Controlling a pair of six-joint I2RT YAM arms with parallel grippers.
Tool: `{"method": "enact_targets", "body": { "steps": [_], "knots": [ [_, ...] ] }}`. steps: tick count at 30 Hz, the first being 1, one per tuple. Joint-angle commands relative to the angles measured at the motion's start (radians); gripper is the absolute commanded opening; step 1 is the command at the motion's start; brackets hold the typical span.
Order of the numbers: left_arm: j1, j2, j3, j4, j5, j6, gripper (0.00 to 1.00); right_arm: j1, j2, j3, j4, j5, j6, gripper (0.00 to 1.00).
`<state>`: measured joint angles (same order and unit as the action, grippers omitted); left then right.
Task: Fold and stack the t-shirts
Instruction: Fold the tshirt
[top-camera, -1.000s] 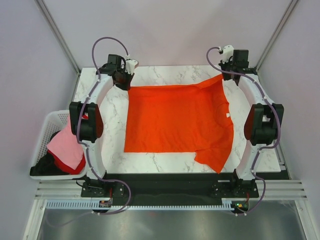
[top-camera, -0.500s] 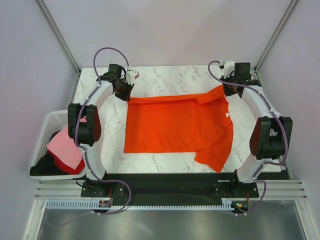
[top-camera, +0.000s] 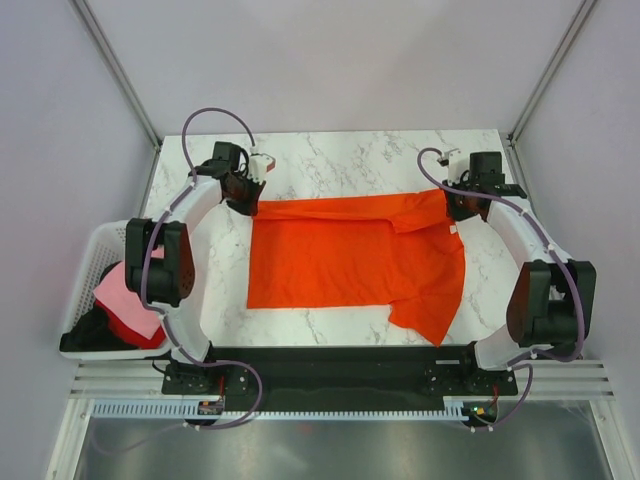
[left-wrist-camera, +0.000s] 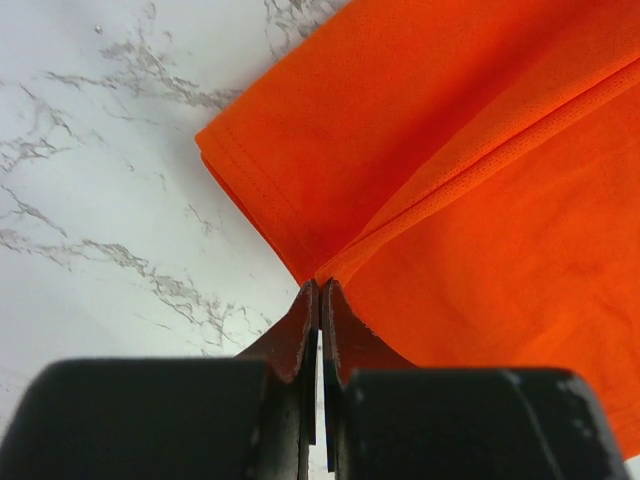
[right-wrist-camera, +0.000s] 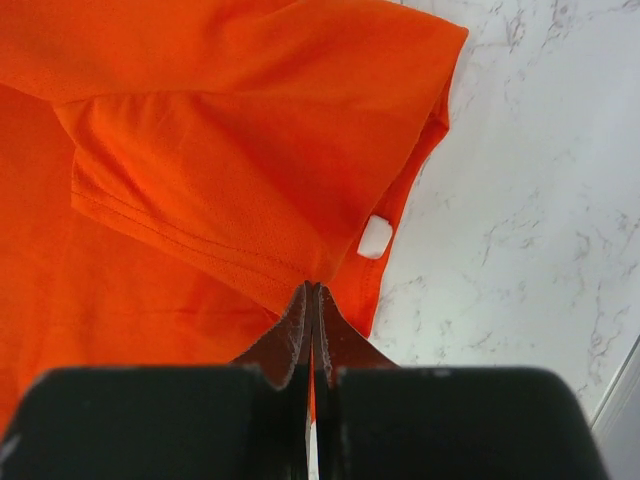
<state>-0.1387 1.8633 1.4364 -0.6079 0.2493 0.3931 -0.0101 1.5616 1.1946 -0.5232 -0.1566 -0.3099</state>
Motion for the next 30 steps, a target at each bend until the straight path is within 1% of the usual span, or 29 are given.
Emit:
{"method": "enact_targets", "body": {
  "steps": [1,4,5,10,11,12,13,14,15,17,19,25,27,29,30],
  "knots": [
    [0.004,-0.073,-0.037,0.036,0.019,-0.016,0.02,0.002,-0.077,-0.039,-0.009,-0.017,0.017,0.00],
    [0.004,-0.090,-0.074,0.037,0.021,-0.016,0.02,0.002,-0.103,-0.066,-0.026,-0.029,0.017,0.00],
    [0.004,-0.093,-0.094,0.036,0.022,-0.016,0.02,0.027,-0.113,-0.078,-0.026,-0.029,0.017,0.00],
    [0.004,-0.108,-0.139,0.036,0.030,-0.017,0.02,0.029,-0.129,-0.113,-0.031,-0.037,0.014,0.01],
    [0.004,-0.108,-0.149,0.034,0.028,-0.019,0.04,0.030,-0.123,-0.118,-0.032,-0.041,0.011,0.07],
    [0.004,-0.108,-0.152,0.028,0.025,-0.026,0.09,0.029,-0.117,-0.113,-0.046,-0.043,0.008,0.24],
    [0.004,-0.111,-0.153,0.010,0.022,-0.028,0.15,0.027,-0.110,-0.104,-0.058,-0.043,0.000,0.31],
    [0.004,-0.118,-0.146,-0.001,0.021,-0.031,0.23,0.029,-0.107,-0.080,-0.067,-0.040,-0.006,0.34],
    [0.005,-0.128,-0.143,-0.007,0.025,-0.030,0.26,0.027,-0.109,-0.066,-0.075,-0.025,-0.011,0.39],
    [0.005,-0.162,-0.136,-0.007,0.041,-0.023,0.32,0.025,-0.110,-0.032,-0.067,-0.017,-0.026,0.44],
    [0.005,-0.162,-0.116,-0.003,0.056,-0.017,0.34,0.025,-0.097,-0.010,-0.038,-0.011,-0.026,0.46],
    [0.004,-0.020,0.048,-0.032,0.085,-0.051,0.33,0.025,0.103,0.121,-0.009,-0.008,-0.005,0.44],
    [0.004,0.035,0.079,-0.033,0.096,-0.068,0.31,0.025,0.170,0.164,0.009,-0.006,-0.005,0.43],
    [0.004,0.086,0.131,-0.047,0.090,-0.079,0.26,0.025,0.240,0.210,0.015,-0.001,-0.001,0.43],
    [0.005,0.135,0.151,-0.073,0.088,-0.086,0.24,0.025,0.265,0.227,0.017,0.005,0.003,0.43]
  ]
}}
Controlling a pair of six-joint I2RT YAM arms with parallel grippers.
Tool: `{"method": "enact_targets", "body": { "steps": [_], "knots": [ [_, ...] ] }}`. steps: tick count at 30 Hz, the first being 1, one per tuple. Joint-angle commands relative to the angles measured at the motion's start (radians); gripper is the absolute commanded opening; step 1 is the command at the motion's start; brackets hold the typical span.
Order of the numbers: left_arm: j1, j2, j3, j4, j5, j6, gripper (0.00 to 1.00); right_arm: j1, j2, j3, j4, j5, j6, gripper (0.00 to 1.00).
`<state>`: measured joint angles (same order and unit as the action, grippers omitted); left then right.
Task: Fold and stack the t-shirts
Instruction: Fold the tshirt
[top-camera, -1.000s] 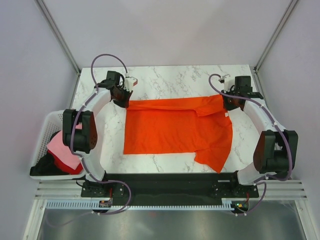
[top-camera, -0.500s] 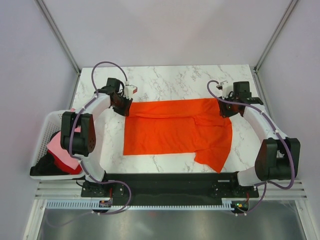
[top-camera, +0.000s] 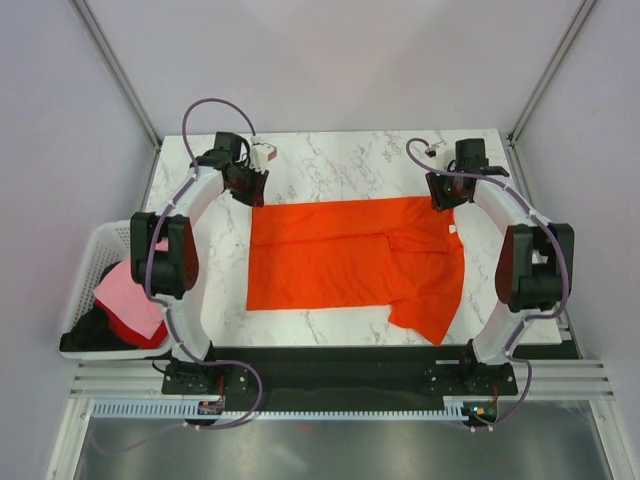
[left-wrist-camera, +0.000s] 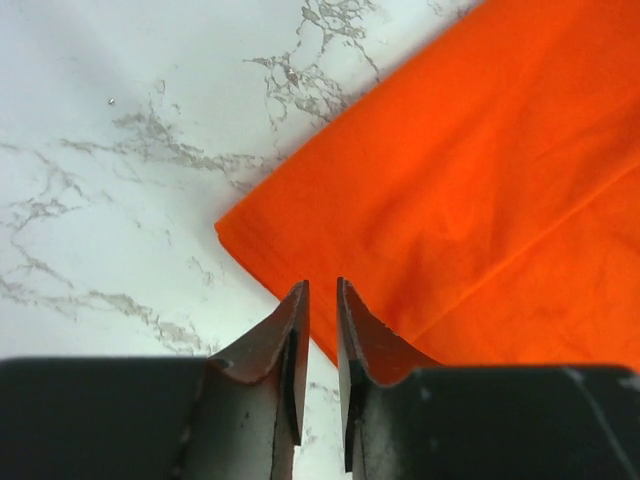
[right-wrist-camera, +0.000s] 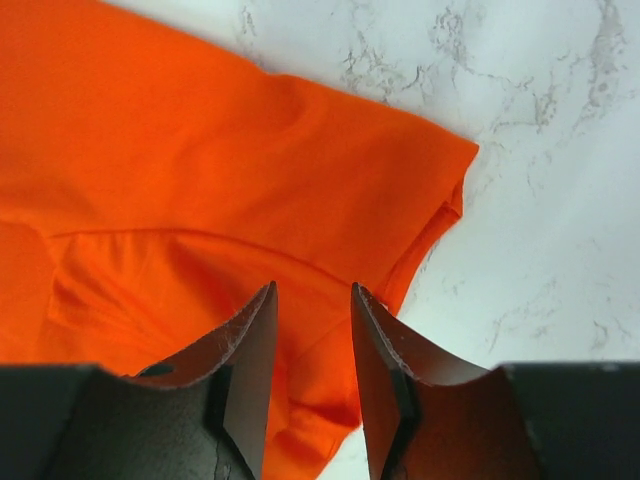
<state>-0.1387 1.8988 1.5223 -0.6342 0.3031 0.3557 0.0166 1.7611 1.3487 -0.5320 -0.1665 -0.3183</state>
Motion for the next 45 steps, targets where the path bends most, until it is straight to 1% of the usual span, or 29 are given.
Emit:
{"method": "enact_targets", "body": {
  "steps": [1,3,7,12,17,21,22,25,27,30,33,34,36,37,38,39,40,41,42,43,44,45],
  "knots": [
    [0.004,0.126,0.103,-0.059,0.036,-0.050,0.22,-0.004,0.089,0.088,0.027,0.019,0.015,0.43],
    [0.005,0.184,0.133,-0.082,0.033,-0.057,0.21,-0.006,0.150,0.128,0.030,0.022,0.016,0.42],
    [0.004,0.239,0.186,-0.101,0.033,-0.069,0.19,-0.009,0.237,0.190,0.035,0.028,0.018,0.41],
    [0.004,0.302,0.245,-0.119,0.014,-0.078,0.18,-0.010,0.307,0.242,0.038,0.027,0.018,0.41],
    [0.004,0.394,0.363,-0.154,0.001,-0.081,0.18,-0.009,0.411,0.309,0.035,0.036,0.015,0.41],
    [0.004,0.497,0.470,-0.176,-0.025,-0.083,0.18,-0.010,0.500,0.383,0.029,0.055,-0.001,0.41],
    [0.004,0.511,0.508,-0.177,-0.032,-0.087,0.18,-0.009,0.533,0.421,0.029,0.058,-0.002,0.41],
    [0.004,0.540,0.558,-0.177,-0.039,-0.095,0.19,-0.010,0.592,0.499,0.023,0.062,-0.010,0.41],
    [0.004,0.551,0.579,-0.171,-0.048,-0.095,0.20,-0.009,0.610,0.536,0.024,0.065,-0.011,0.41],
    [0.004,0.557,0.651,-0.159,-0.085,-0.090,0.20,-0.007,0.617,0.593,0.024,0.061,-0.011,0.41],
    [0.004,0.514,0.680,-0.151,-0.122,-0.081,0.21,-0.007,0.568,0.612,0.006,0.047,-0.013,0.41],
    [0.002,0.488,0.681,-0.153,-0.130,-0.081,0.21,-0.009,0.525,0.607,-0.005,0.038,-0.018,0.41],
    [0.004,0.390,0.644,-0.153,-0.131,-0.090,0.23,-0.012,0.468,0.589,-0.041,0.012,-0.041,0.41],
    [0.002,0.350,0.624,-0.154,-0.122,-0.095,0.24,-0.012,0.392,0.539,-0.045,0.002,-0.056,0.42],
    [0.002,0.263,0.599,-0.154,-0.116,-0.100,0.25,-0.012,0.347,0.503,-0.048,-0.007,-0.089,0.42],
    [0.002,0.222,0.545,-0.153,-0.111,-0.107,0.25,-0.012,0.300,0.462,-0.045,-0.019,-0.112,0.43],
    [0.002,0.180,0.514,-0.153,-0.102,-0.110,0.27,-0.012,0.200,0.372,-0.043,-0.043,-0.134,0.43],
    [0.002,0.098,0.481,-0.153,-0.098,-0.109,0.28,-0.014,0.151,0.321,-0.037,-0.065,-0.155,0.44],
    [0.002,0.065,0.410,-0.151,-0.096,-0.106,0.30,-0.012,0.099,0.266,-0.036,-0.083,-0.215,0.45],
    [0.001,0.027,0.371,-0.153,-0.099,-0.101,0.33,-0.014,-0.007,0.148,-0.034,-0.126,-0.246,0.46],
    [0.002,-0.002,0.333,-0.154,-0.102,-0.100,0.37,-0.012,-0.061,0.086,-0.034,-0.148,-0.289,0.47],
    [0.002,-0.062,0.252,-0.154,-0.104,-0.095,0.45,-0.014,-0.112,0.022,-0.034,-0.163,-0.359,0.47]
  ]
}}
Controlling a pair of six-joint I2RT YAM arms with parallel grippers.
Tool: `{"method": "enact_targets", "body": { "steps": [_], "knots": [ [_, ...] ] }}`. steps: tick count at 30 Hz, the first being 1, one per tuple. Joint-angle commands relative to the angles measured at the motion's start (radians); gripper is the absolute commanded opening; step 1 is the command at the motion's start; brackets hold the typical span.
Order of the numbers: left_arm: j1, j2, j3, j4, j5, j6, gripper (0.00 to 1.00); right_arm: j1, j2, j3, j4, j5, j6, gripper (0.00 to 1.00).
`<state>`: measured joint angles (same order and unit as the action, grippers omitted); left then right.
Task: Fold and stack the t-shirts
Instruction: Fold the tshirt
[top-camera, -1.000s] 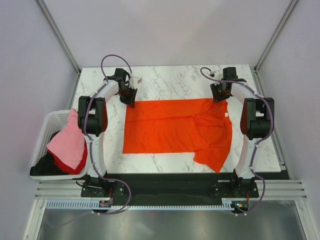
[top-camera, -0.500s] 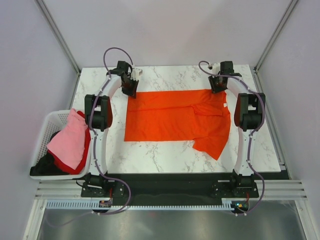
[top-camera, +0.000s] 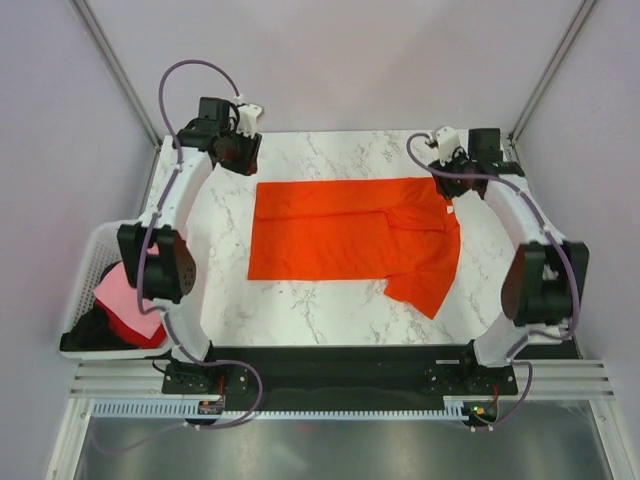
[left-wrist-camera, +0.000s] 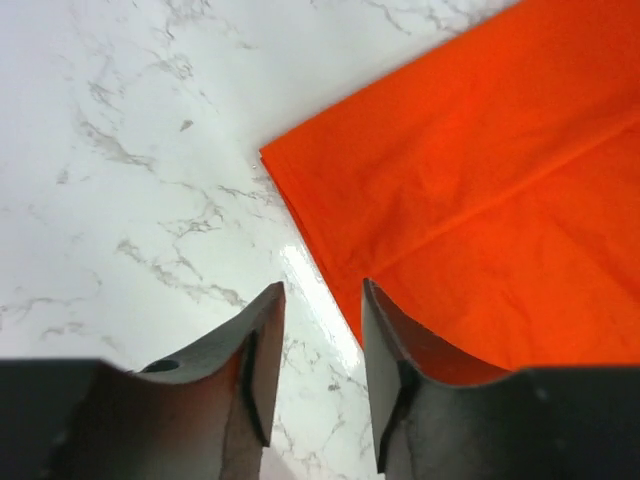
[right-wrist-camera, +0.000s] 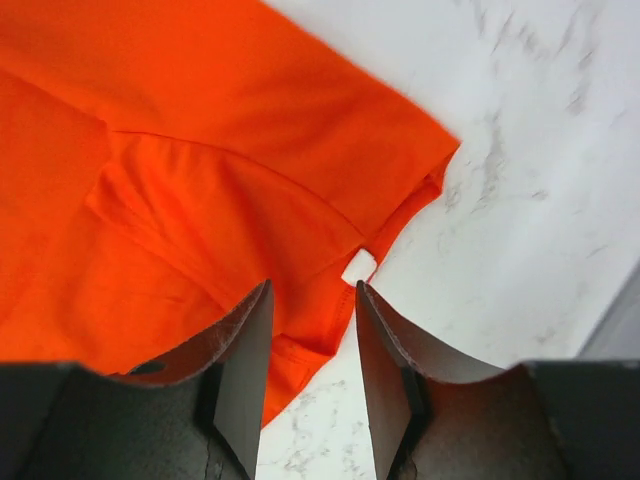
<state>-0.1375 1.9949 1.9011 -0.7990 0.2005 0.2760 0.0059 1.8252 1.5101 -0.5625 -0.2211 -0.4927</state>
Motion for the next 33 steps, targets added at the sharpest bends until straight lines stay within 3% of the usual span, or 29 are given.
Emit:
{"method": "enact_targets", "body": {
  "steps": [1,9,15,24,33],
  "knots": [
    [0.001,-0.182,-0.167,0.011,-0.001,-0.009,0.47,-0.001,-0.276,-0.265,-0.004,-0.124,-0.225,0.47],
    [0.004,-0.335,-0.486,0.030,0.056,-0.015,0.50,0.077,-0.700,-0.761,-0.137,-0.155,-0.610,0.47],
    [0.004,-0.354,-0.550,0.043,0.053,-0.046,0.50,0.164,-0.865,-0.904,-0.220,-0.139,-0.773,0.47],
    [0.004,-0.352,-0.594,0.058,-0.007,-0.038,0.50,0.192,-0.908,-0.961,-0.338,-0.150,-0.929,0.46],
    [0.013,-0.332,-0.594,0.060,-0.039,-0.029,0.50,0.227,-0.782,-0.949,-0.320,-0.196,-0.934,0.45]
  ]
}}
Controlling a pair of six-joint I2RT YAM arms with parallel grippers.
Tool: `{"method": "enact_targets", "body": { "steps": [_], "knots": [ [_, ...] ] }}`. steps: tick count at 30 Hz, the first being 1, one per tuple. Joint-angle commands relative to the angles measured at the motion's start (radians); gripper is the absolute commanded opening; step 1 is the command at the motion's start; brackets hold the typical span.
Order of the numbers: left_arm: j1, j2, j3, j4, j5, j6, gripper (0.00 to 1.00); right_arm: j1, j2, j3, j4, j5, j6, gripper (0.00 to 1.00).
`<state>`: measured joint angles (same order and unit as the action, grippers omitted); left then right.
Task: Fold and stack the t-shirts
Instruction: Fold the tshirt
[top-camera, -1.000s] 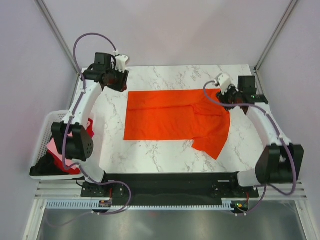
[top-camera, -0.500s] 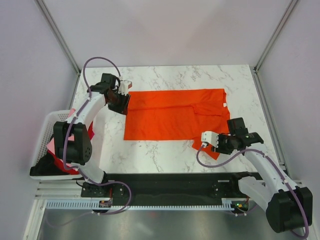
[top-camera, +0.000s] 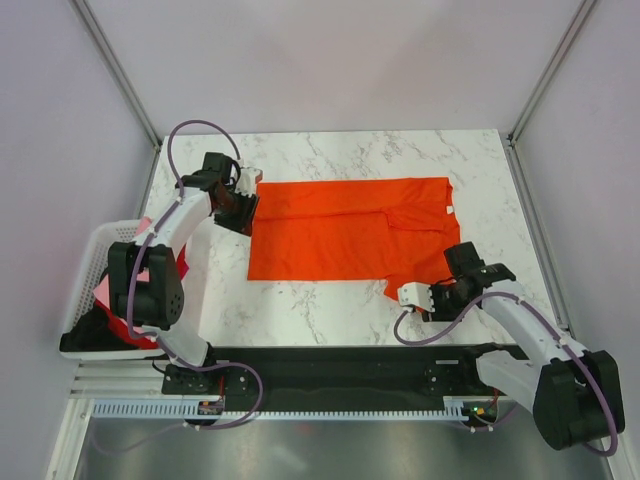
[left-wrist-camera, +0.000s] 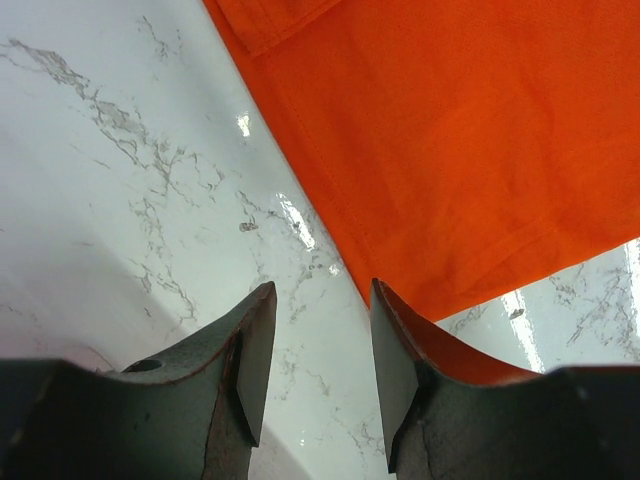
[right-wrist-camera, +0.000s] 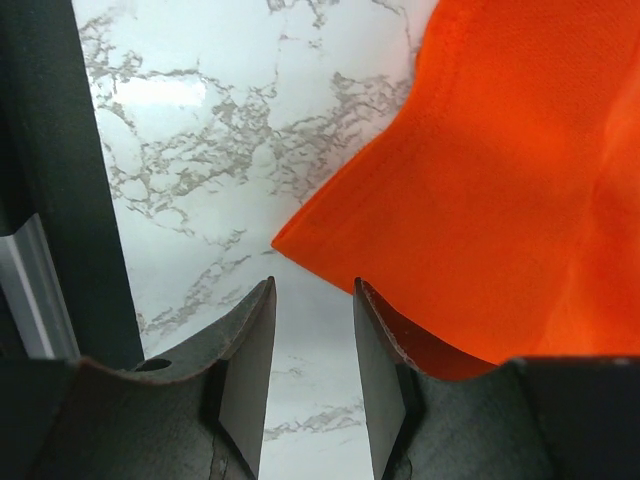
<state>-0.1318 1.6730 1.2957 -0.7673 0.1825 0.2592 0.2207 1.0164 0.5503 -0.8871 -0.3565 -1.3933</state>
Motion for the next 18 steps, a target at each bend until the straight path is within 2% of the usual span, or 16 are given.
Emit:
{"method": "enact_targets", "body": {
  "steps": [1,18],
  "knots": [
    [0.009,-0.007,0.014,0.028,-0.021,-0.009,0.50,0.017,0.036,0.011,0.019,-0.056,-0.033,0.45],
    [0.011,0.017,-0.003,0.028,-0.021,-0.009,0.50,0.088,0.140,-0.021,0.082,-0.029,0.008,0.45]
  ]
}}
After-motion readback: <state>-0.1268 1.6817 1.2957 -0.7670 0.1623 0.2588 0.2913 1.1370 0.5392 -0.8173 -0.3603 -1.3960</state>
